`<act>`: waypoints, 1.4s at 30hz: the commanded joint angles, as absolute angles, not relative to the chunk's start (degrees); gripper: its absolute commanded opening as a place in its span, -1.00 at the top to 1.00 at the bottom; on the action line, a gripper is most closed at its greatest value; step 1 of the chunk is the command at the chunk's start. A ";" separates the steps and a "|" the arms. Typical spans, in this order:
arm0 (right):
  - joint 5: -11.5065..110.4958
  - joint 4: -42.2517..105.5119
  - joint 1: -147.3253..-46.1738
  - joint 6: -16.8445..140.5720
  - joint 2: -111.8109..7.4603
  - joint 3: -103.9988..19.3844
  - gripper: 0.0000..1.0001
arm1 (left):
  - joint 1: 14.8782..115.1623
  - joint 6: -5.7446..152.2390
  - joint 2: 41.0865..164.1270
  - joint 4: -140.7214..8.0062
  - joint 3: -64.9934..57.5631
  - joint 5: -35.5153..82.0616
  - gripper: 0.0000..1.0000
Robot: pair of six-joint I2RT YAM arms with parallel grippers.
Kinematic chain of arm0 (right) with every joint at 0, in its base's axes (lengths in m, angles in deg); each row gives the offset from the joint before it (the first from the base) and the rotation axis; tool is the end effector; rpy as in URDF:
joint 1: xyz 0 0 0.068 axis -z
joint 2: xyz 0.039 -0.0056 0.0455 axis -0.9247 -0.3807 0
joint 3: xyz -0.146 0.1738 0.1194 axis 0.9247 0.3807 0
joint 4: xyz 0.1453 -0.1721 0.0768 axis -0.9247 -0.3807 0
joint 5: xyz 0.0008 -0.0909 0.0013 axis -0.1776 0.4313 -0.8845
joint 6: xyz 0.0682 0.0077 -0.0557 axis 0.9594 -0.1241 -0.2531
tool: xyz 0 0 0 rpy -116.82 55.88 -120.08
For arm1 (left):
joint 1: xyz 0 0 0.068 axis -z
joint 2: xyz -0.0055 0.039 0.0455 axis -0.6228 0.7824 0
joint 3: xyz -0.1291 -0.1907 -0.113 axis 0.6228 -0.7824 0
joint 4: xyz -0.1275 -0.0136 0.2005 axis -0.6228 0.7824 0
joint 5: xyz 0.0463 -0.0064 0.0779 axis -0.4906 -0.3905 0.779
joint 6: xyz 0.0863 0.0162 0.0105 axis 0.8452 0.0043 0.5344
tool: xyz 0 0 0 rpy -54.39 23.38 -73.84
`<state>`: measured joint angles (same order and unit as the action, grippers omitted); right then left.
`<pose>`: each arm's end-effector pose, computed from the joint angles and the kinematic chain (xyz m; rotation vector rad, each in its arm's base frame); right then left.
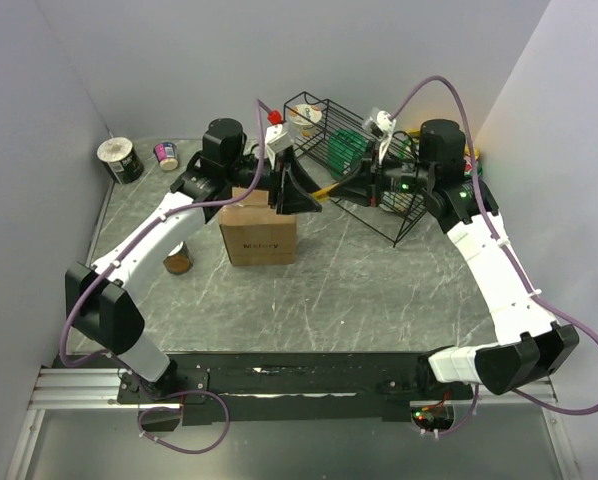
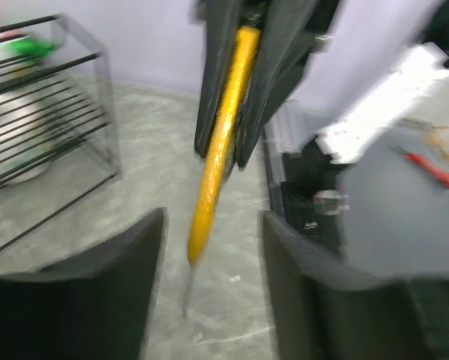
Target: Unpack the express box
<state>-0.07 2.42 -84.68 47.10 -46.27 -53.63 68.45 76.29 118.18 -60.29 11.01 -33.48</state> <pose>0.2392 0.1426 0.4199 -1.0436 1.5410 1.0404 0.2711 -0.2382 0.3898 1.1813 1.4248 -1.4377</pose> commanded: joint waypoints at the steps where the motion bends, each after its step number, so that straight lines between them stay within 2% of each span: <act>1: 24.13 3.22 -85.29 49.42 -43.00 -53.69 1.00 | 63.32 86.99 113.53 -48.39 14.03 -19.90 -0.46; 2: 30.62 4.53 -85.20 49.86 -42.21 -52.64 1.00 | 61.83 90.77 112.38 -46.17 13.94 -16.84 -0.52; 4: 34.88 5.85 -85.20 50.30 -39.48 -51.06 1.00 | 55.86 91.42 108.96 -44.31 12.37 -6.73 -0.61; 7: 38.94 12.17 -85.38 50.57 -34.83 -45.09 1.00 | 46.89 87.73 105.52 -42.90 8.41 3.82 -0.59; 9: 39.20 16.47 -85.46 50.13 -32.81 -41.13 1.00 | 45.03 87.46 103.94 -40.36 5.86 11.19 -0.52; 12: 39.29 15.54 -85.29 49.95 -33.58 -41.11 1.00 | 44.85 85.45 102.27 -38.77 0.42 16.22 -0.45; 16: 30.08 10.96 -84.76 50.12 -36.48 -46.46 1.00 | 44.67 80.09 99.98 -39.99 -8.02 22.21 -0.42; 21: 28.48 11.05 -84.15 53.81 -38.15 -47.18 1.00 | 44.32 78.41 100.06 -40.43 -13.56 20.64 -0.38; 28: 30.67 8.32 -82.48 58.92 -41.06 -47.54 1.00 | 45.02 80.08 101.20 -43.07 -18.57 7.11 -0.31; 32: 50.23 8.05 -85.20 53.31 -41.67 -47.80 1.00 | 46.08 79.73 101.55 -45.00 -20.16 3.96 -0.34; 35: 54.49 8.06 -85.29 52.59 -43.60 -50.07 1.00 | 48.18 80.26 101.99 -45.97 -20.25 1.75 -0.34; 39: 55.64 7.09 -85.29 53.64 -46.24 -53.50 1.00 | 51.00 81.04 103.49 -46.86 -20.08 -1.51 -0.35; 42: 47.60 7.88 -85.20 51.54 -46.33 -53.60 1.00 | 50.92 87.50 103.67 -37.92 -17.80 0.58 -0.39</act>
<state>51.20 6.31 -85.01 53.62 -46.45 -51.07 50.44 81.06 103.30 -43.78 -20.27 2.50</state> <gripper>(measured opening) 0.229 0.685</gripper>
